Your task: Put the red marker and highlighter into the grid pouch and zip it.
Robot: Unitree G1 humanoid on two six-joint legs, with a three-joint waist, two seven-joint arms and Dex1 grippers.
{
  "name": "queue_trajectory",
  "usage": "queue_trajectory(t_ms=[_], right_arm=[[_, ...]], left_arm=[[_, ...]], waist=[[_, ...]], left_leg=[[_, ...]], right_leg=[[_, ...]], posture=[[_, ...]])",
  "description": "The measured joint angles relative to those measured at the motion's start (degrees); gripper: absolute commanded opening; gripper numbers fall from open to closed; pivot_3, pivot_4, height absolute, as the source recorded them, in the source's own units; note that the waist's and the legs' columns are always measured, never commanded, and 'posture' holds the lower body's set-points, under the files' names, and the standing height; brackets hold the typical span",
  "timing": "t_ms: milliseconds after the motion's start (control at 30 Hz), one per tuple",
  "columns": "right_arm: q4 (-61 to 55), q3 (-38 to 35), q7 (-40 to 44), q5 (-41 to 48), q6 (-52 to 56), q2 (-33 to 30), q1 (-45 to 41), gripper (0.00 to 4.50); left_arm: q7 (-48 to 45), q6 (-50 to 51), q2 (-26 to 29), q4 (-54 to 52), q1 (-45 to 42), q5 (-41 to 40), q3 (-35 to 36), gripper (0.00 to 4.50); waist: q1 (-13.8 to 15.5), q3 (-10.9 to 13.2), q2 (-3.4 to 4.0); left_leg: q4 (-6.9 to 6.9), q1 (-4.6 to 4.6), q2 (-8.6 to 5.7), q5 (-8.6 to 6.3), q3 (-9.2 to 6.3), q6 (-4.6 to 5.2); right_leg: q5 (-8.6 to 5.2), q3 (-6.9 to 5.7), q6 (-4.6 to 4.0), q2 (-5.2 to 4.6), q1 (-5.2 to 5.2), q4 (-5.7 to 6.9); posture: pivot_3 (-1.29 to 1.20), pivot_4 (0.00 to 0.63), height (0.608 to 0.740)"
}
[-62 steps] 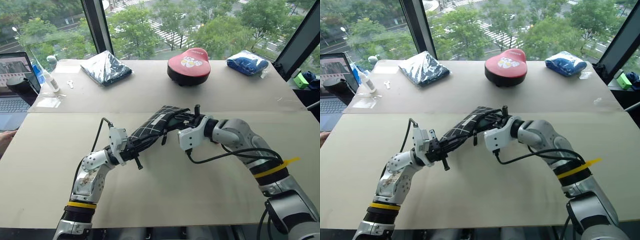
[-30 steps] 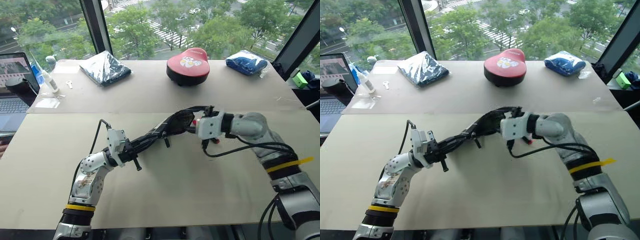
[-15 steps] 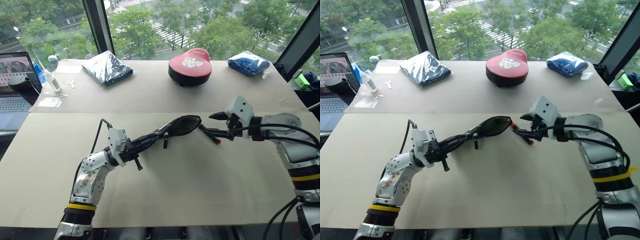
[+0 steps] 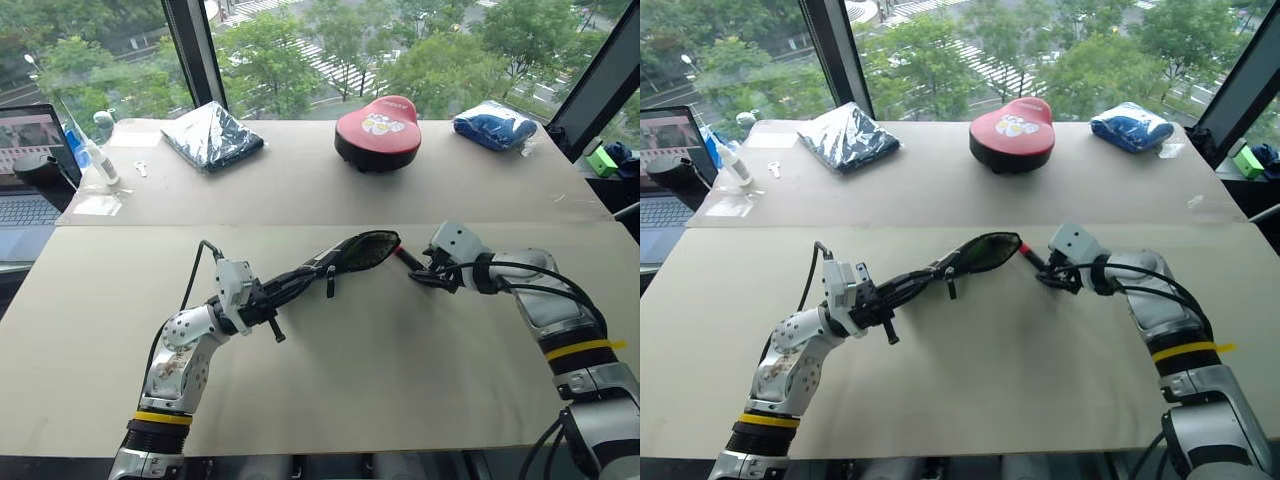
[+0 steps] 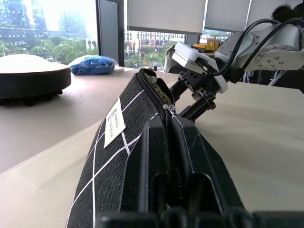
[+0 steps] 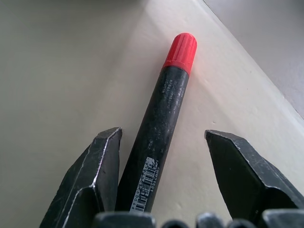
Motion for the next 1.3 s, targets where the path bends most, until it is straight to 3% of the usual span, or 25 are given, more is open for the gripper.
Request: queue_trajectory(t_ms=[100, 267, 300, 600, 767, 900, 1033, 1133, 1300], right_arm=[[2.5, -1.2, 0.4, 0.5, 2.9, 1.4, -1.1, 2.42], [3.1, -1.8, 1.6, 2.4, 10.3, 1.9, -2.3, 0.64], [3.1, -1.8, 1.6, 2.4, 10.8, 1.9, -2.4, 0.52], [2.6, -4.2, -0.1, 2.3, 13.8, 1.7, -2.2, 0.51], [1.4, -11.7, -3.7, 4.7, 10.6, 1.0, -4.7, 0.51], [-15.1, -14.1, 4.0, 7.5, 3.4, -6.6, -4.5, 0.51], [-24.6, -9.6, 9.7, 4.6, -5.4, -11.3, 0.3, 0.51], [-22.9, -3.7, 8.3, -3.1, -14.7, -11.4, 1.3, 0.51], [-17.0, -1.6, 5.0, -11.7, -26.6, -14.0, -1.4, 0.51]], left_arm=[[0.4, 0.0, 0.0, -0.3, 0.0, 0.0, 0.0, 0.00], [0.8, 0.0, 0.0, -0.4, 0.0, 0.0, 0.0, 0.00], [0.8, 0.0, 0.0, -0.4, 0.0, 0.0, 0.0, 0.00], [0.8, 0.0, -0.5, -0.5, 0.0, 0.0, -0.2, 0.00], [0.5, 0.0, -0.5, -0.5, 0.0, 0.0, -0.3, 0.00], [0.2, 0.0, -0.4, -0.2, -0.5, 0.0, -0.5, 0.00], [0.1, 0.0, -0.6, 0.0, -0.8, 0.0, -0.5, 0.00], [0.1, 0.0, -0.7, 0.0, -0.8, 0.0, -0.7, 0.00], [0.1, 0.0, -0.9, 0.0, -0.7, 0.0, -0.8, 0.00]], waist=[[0.0, 0.0, 0.00], [0.2, 0.0, 0.00], [0.3, 0.0, 0.00], [0.8, 0.0, 0.00], [0.3, 0.1, 0.09], [0.1, 0.1, 0.10], [0.0, 0.0, 0.04], [0.0, 0.1, 0.05], [0.2, 0.1, 0.05]], left_leg=[[0.00, 0.20, 0.02, -0.05, 0.00, 0.07], [0.02, 0.42, 0.02, -0.09, -0.11, 0.14], [0.02, 0.46, 0.02, -0.09, -0.12, 0.14], [0.01, 0.49, -0.03, -0.10, -0.14, 0.15], [0.00, 0.01, -0.04, 0.01, -0.05, -0.02], [-0.12, -0.09, 0.07, 0.13, -0.07, -0.22], [-0.03, 0.00, 0.03, -0.10, -0.06, 0.16], [0.13, -0.04, -0.04, -0.10, 0.01, 0.16], [0.08, -0.05, -0.01, 0.17, 0.01, -0.29]], right_leg=[[0.00, 0.00, 0.00, 0.01, 0.19, -0.02], [0.00, -0.06, 0.00, 0.00, 0.54, -0.12], [0.00, -0.06, 0.00, 0.00, 0.58, -0.13], [0.00, -0.06, 0.01, -0.01, 0.63, -0.17], [0.00, 0.06, 0.00, 0.00, 0.00, 0.03], [0.00, -0.05, 0.00, 0.11, -0.12, 0.00], [-0.02, -0.04, 0.03, 0.05, 0.10, -0.16], [-0.01, 0.03, 0.05, 0.00, 0.03, -0.05], [-0.01, 0.00, 0.05, 0.04, -0.01, -0.05]], posture=[[0.00, 0.150, 0.740], [0.00, 0.150, 0.740], [0.00, 0.150, 0.740], [0.00, 0.150, 0.740], [0.00, 0.150, 0.740], [0.00, 0.150, 0.740], [0.00, 0.150, 0.740], [0.00, 0.150, 0.740], [0.00, 0.150, 0.740]])
